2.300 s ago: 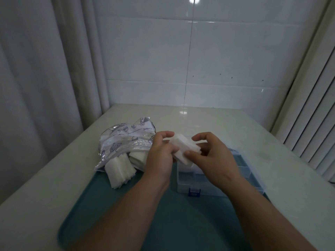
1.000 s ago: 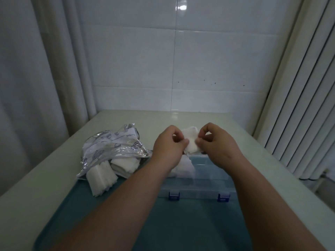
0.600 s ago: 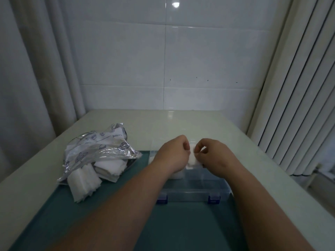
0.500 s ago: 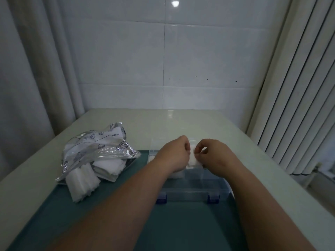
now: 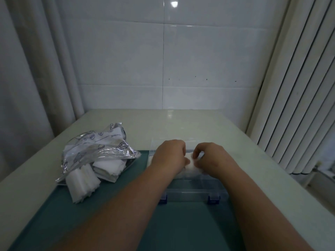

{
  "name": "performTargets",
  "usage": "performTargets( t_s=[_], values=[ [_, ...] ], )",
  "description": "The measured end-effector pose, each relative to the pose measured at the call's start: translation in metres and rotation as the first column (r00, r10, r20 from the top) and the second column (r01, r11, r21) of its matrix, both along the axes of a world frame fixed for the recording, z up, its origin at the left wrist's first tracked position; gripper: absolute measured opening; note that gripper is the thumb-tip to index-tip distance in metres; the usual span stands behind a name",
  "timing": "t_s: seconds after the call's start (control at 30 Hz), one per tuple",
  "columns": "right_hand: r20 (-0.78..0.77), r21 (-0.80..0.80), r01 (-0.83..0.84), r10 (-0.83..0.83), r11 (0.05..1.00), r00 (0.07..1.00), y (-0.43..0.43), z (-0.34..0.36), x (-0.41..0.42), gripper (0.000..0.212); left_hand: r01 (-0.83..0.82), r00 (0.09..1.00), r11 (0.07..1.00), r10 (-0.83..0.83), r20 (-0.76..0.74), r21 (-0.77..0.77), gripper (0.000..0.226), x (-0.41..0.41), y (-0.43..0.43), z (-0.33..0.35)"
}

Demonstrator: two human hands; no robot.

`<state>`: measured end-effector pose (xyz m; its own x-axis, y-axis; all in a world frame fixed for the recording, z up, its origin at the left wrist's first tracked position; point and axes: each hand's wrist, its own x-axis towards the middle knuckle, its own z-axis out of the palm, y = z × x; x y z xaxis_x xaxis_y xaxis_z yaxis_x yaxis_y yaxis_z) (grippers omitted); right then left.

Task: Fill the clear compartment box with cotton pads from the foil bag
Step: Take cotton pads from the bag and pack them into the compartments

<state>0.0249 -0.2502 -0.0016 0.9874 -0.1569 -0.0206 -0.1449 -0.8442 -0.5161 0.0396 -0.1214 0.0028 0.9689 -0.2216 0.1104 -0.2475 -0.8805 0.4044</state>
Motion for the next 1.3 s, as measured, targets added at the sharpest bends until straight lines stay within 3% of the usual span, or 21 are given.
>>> performTargets(
  t_s=[0.13, 0.3, 0.47, 0.6, 0.77, 0.9, 1.03, 1.1, 1.3],
  values=[
    [-0.081, -0.061, -0.023, 0.018, 0.998, 0.997, 0.002, 0.003, 0.003, 0.033, 0.043, 0.995, 0.999, -0.041, -0.094, 0.022, 0.034, 0.004, 0.003, -0.002],
    [-0.199, -0.162, -0.022, -0.011, 0.987, 0.980, 0.004, 0.002, 0.010, 0.033, 0.132, 0.978, 0.985, -0.111, -0.176, 0.113, 0.040, 0.009, 0.003, -0.002],
    [-0.086, -0.152, -0.014, 0.001, 0.988, 0.996, 0.001, -0.004, 0.006, 0.026, 0.128, 0.980, 0.988, -0.112, -0.167, 0.090, 0.038, 0.010, 0.004, -0.005],
    [-0.155, -0.178, -0.020, -0.008, 0.984, 0.988, 0.005, 0.004, 0.007, 0.039, 0.126, 0.978, 0.989, -0.111, -0.176, 0.076, 0.034, 0.011, 0.004, -0.006],
    [-0.044, -0.101, -0.008, 0.004, 0.995, 0.999, 0.000, -0.003, 0.000, 0.022, 0.139, 0.975, 0.982, -0.113, -0.193, 0.127, 0.037, 0.012, 0.003, -0.004],
    [-0.126, -0.175, -0.045, 0.023, 0.984, 0.992, 0.005, 0.000, 0.003, 0.030, 0.136, 0.976, 0.985, -0.114, -0.188, 0.106, 0.034, 0.011, 0.006, -0.006],
    [0.070, -0.126, -0.024, 0.033, 0.992, 0.997, 0.004, 0.006, -0.004, 0.035, 0.118, 0.986, 0.991, -0.110, -0.124, 0.056, 0.029, 0.007, 0.010, -0.005],
    [0.159, -0.091, -0.017, 0.032, 0.996, 0.987, 0.003, 0.006, -0.010, 0.030, 0.131, 0.988, 0.991, -0.129, -0.087, 0.010, 0.037, 0.005, 0.015, -0.005],
    [0.247, -0.030, -0.047, 0.053, 0.998, 0.968, 0.015, 0.006, -0.020, 0.023, 0.146, 0.988, 0.988, -0.143, 0.059, -0.050, 0.033, -0.012, 0.045, -0.003]
  ],
)
